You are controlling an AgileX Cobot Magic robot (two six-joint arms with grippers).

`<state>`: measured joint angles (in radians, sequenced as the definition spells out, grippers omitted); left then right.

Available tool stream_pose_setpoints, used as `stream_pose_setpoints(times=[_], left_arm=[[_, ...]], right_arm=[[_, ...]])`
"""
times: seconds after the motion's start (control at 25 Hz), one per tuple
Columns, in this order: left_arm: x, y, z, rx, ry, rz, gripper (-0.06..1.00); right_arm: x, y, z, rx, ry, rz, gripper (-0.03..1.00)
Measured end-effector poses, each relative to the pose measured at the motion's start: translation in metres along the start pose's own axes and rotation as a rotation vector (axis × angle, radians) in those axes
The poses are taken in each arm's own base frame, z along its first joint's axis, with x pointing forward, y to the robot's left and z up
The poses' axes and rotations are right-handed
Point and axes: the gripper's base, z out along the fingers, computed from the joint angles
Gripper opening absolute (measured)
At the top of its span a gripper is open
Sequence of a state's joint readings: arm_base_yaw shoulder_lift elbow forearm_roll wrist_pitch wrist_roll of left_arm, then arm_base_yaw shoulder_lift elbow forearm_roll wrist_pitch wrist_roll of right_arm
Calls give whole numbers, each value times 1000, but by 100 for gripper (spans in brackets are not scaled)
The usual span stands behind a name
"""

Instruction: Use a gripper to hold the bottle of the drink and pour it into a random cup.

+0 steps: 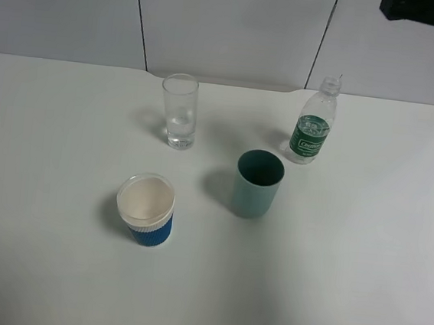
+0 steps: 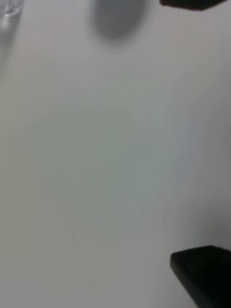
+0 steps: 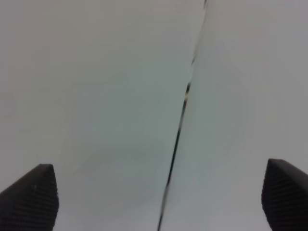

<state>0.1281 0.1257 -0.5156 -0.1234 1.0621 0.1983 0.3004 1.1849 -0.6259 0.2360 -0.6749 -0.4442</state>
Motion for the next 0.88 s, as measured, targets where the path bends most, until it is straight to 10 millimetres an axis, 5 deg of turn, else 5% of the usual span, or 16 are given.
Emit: stream_pose_setpoints(times=[0.48, 0.88], left_arm=[[0, 0, 0, 0, 0, 0, 99], [0, 0, 0, 0, 0, 0, 99]], right_arm=[[-47, -52, -60, 102, 10, -52, 83], [-63, -58, -112, 117, 105, -8, 83]])
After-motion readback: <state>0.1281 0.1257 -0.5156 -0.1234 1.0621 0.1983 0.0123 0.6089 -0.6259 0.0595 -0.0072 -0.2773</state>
